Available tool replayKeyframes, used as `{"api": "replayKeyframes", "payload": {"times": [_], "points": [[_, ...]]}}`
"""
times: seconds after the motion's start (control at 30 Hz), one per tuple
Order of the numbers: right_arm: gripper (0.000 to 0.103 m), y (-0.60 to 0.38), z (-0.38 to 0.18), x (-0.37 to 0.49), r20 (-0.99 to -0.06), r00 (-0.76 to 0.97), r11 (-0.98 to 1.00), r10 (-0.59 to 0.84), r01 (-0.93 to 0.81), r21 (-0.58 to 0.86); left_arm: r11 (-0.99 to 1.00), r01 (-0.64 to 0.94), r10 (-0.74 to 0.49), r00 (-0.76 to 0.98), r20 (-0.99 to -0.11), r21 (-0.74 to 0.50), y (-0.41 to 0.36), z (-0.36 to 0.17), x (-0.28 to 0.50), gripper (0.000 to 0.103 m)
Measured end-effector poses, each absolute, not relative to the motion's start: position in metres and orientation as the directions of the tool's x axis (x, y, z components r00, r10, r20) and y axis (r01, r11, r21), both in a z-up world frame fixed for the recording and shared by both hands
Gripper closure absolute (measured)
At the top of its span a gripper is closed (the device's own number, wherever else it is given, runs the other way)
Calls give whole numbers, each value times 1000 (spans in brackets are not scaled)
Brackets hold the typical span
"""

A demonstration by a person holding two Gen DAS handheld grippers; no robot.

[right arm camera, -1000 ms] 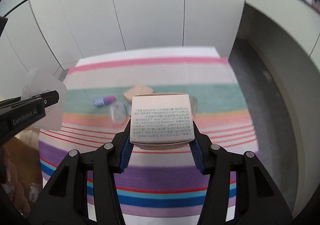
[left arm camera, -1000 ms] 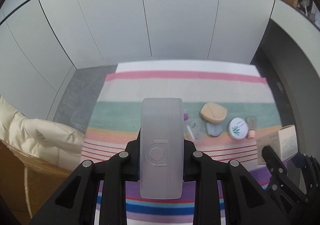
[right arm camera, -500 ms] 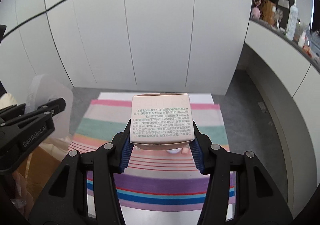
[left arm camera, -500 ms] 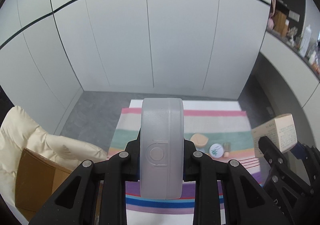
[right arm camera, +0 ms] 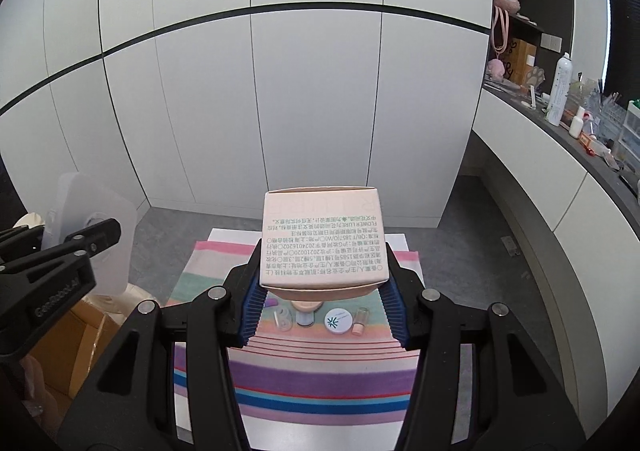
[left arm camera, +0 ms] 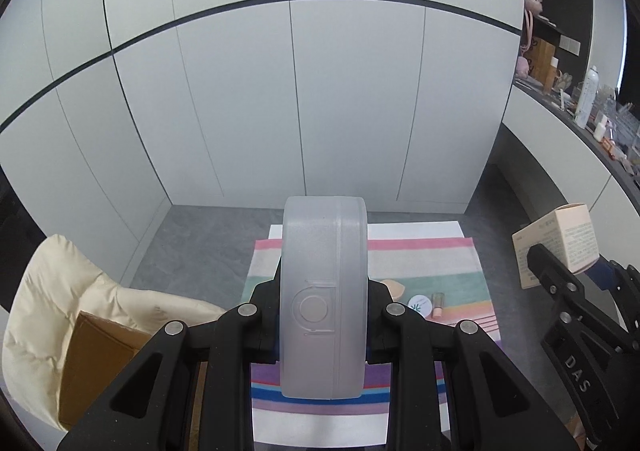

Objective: Organize objects
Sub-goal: 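Lift the cream box and clear plastic box off the cloth, then carry the cream box and clear plastic box over the cardboard box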

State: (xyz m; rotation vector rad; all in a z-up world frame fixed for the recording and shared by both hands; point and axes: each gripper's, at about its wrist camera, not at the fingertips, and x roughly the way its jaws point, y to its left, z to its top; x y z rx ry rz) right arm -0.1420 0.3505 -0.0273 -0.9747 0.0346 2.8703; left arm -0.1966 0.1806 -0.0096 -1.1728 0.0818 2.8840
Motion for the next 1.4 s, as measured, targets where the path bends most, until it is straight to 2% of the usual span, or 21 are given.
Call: {"api": "replayKeyframes", "payload": {"times": [0.43, 0.83, 0.97, 1.4], "points": [[50, 358, -28, -118, -628, -774, -996, 81, -87, -21, -996, -70, 5, -688, -726, 60, 181, -21, -173, 76], [50, 381, -52, -74, -666, -739, -991, 96, -135, 6, -997, -52, 3, -714, -701, 49, 178, -32, -106, 76], [50, 382, -59, -52, -672, -734, -992, 94, -124, -4, -997, -79, 55, -691, -721, -1, 175, -39, -79, 76], [50, 372, -87, 19, -721, -693, -997, 28, -69, 28, -1000, 5, -12, -695, -719, 12, 128, -51, -30, 76]]}}
